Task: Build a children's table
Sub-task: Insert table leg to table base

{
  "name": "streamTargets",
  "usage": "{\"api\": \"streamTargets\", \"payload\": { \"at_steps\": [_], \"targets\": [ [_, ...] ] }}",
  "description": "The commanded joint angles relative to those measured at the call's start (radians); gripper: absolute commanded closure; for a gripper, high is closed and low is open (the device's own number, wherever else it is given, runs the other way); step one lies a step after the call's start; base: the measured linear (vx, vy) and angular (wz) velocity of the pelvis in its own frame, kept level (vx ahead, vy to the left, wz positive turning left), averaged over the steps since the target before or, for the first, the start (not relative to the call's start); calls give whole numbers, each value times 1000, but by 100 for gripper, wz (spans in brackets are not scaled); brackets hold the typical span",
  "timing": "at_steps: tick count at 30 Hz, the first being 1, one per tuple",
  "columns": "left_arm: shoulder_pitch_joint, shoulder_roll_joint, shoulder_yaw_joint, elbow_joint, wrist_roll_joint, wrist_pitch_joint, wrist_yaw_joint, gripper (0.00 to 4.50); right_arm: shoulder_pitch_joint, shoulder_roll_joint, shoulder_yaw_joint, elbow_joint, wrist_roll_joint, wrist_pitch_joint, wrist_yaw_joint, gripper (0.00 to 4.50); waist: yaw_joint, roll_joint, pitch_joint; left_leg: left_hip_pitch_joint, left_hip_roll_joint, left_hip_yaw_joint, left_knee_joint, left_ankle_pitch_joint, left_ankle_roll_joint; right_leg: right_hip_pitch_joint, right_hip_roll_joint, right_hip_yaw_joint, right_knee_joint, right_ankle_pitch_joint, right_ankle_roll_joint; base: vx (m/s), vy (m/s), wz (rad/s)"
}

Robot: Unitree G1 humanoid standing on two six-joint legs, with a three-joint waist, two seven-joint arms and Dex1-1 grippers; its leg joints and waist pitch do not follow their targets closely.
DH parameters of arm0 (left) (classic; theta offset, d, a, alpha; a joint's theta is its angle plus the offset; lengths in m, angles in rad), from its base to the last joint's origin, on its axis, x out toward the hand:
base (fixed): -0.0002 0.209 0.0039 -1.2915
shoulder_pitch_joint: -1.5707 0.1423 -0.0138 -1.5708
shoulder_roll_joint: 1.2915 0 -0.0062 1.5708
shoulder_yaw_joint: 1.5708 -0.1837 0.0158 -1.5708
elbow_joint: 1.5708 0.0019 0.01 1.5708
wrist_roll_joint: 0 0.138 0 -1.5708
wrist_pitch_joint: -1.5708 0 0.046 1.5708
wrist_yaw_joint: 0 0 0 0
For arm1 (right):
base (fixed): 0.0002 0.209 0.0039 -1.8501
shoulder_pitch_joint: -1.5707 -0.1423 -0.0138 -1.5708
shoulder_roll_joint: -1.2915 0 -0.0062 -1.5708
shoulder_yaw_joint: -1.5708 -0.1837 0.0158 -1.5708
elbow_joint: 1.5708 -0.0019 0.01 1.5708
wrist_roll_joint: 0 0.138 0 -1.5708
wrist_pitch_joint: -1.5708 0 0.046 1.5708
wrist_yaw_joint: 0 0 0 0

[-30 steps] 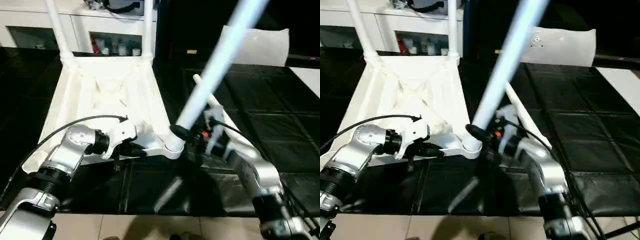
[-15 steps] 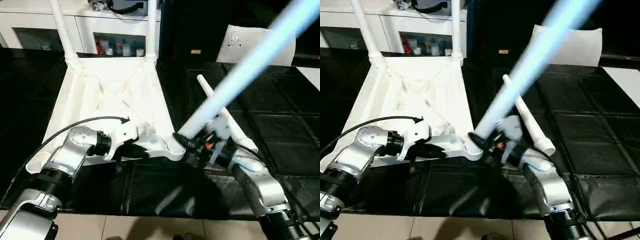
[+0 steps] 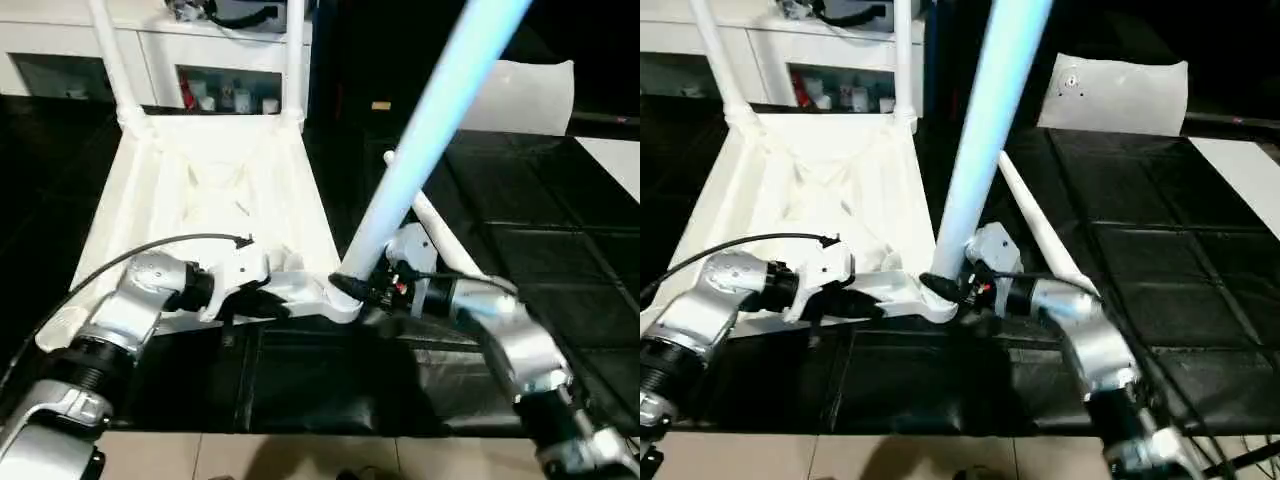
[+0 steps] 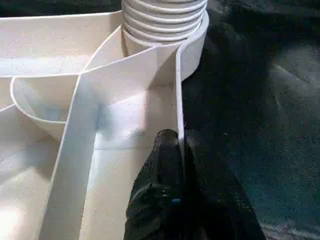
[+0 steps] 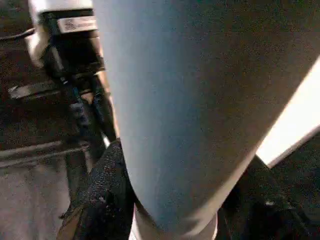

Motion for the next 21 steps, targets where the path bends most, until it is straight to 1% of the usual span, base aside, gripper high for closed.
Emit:
{"api": "streamTargets", "payload": {
  "at_steps": [1, 2, 3, 5, 6, 7, 8, 9, 10, 11, 12, 14, 16, 17, 18, 19, 21],
  "targets": [
    [-31, 0, -14, -47, -15, -38, -48, 450, 34, -24, 63, 80, -31, 45, 57, 261, 1, 9, -53, -8, 33, 4, -79, -156, 52, 56, -70, 47, -72, -283, -185, 0, 0, 0],
    [-34, 0, -16, -46, -14, -39, -52, 450, 31, -25, 65, 83, -27, 46, 70, 261, 1, 8, -53, -7, 33, 5, -80, -154, 54, 56, -69, 46, -71, -272, -190, 0, 0, 0],
    [-51, 2, -28, -41, -7, -44, -72, 450, 22, -32, 81, 101, -20, 45, 127, 261, 1, 7, -49, -7, 32, 5, -81, -159, 55, 55, -68, 46, -72, -269, -192, 0, 0, 0],
    [-56, 3, -32, -39, -5, -47, -77, 450, 20, -35, 86, 107, -20, 42, 141, 261, 2, 7, -49, -6, 32, 5, -81, -163, 58, 57, -68, 45, -73, -268, -196, 0, 0, 0],
    [-58, 5, -34, -40, -4, -48, -84, 450, 17, -36, 88, 113, -22, 39, 151, 261, 5, 10, -44, -6, 33, 5, -83, -164, 59, 54, -69, 46, -73, -267, -198, 0, 0, 0],
    [-61, 8, -36, -39, -2, -50, -93, 450, 14, -36, 90, 117, -21, 37, 165, 261, 7, 12, -42, -5, 32, 5, -84, -169, 58, 54, -69, 46, -75, -270, -197, 0, 0, 0],
    [-64, 10, -37, -38, 0, -52, -100, 450, 11, -36, 92, 120, -19, 38, 178, 261, 9, 10, -41, -4, 33, 5, -85, -176, 56, 55, -68, 45, -76, -278, -195, 0, 0, 0],
    [-67, 14, -38, -37, 0, -53, -108, 450, 7, -35, 91, 121, -18, 39, 188, 261, 11, 14, -39, -4, 33, 4, -85, -179, 55, 54, -69, 46, -76, -279, -196, 0, 0, 0],
    [-68, 17, -38, -37, 0, -53, -112, 450, 5, -35, 91, 119, -17, 41, 192, 261, 12, 15, -35, -3, 33, 5, -87, -197, 53, 52, -67, 46, -79, -292, -195, 0, 0, 0],
    [-69, 20, -38, -38, -1, -52, -115, 450, 4, -34, 90, 118, -17, 42, 193, 261, 13, 15, -35, -3, 34, 3, -88, -200, 50, 52, -67, 45, -78, -296, -194, 0, 0, 0],
    [-71, 25, -40, -36, 1, -53, -120, 450, 0, -32, 88, 115, -13, 48, 201, 261, 15, 18, -30, -3, 34, 2, -91, -206, 45, 51, -68, 45, -79, -303, -193, 0, 0, 0],
    [-74, 33, -42, -36, 3, -56, -128, 450, -4, -30, 89, 111, -10, 53, 218, 261, 14, 18, -28, -3, 34, 1, -93, -229, 39, 51, -68, 45, -81, -328, -187, 0, 0, 0],
    [-74, 38, -43, -37, 3, -56, -135, 450, -4, -31, 96, 102, -5, 61, 241, 261, 14, 20, -25, -3, 34, 0, -94, -233, 40, 50, -68, 45, -82, -333, -187, 0, 0, 0],
    [-74, 40, -42, -38, 3, -56, -138, 450, -2, -32, 101, 96, -5, 63, 251, 261, 14, 18, -24, -3, 34, 0, -94, -234, 41, 50, -68, 46, -83, -336, -187, 0, 0, 0],
    [-74, 41, -41, -38, 3, -57, -142, 450, -2, -33, 104, 93, -5, 63, 259, 261, 14, 21, -22, -3, 35, 0, -95, -232, 42, 50, -68, 46, -82, -334, -189, 0, 0, 0],
    [-75, 41, -42, -35, 6, -58, -144, 450, 1, -36, 114, 88, -11, 60, 268, 261, 15, 21, -21, -3, 36, 0, -96, -217, 43, 51, -69, 47, -80, -312, -198, 0, 0, 0],
    [-77, 41, -43, -30, 10, -61, -146, 450, 5, -40, 128, 83, -21, 56, 279, 261, 16, 22, -20, -3, 35, 1, -95, -210, 46, 51, -69, 47, -79, -299, -202, 0, 0, 0]
  ]
}}
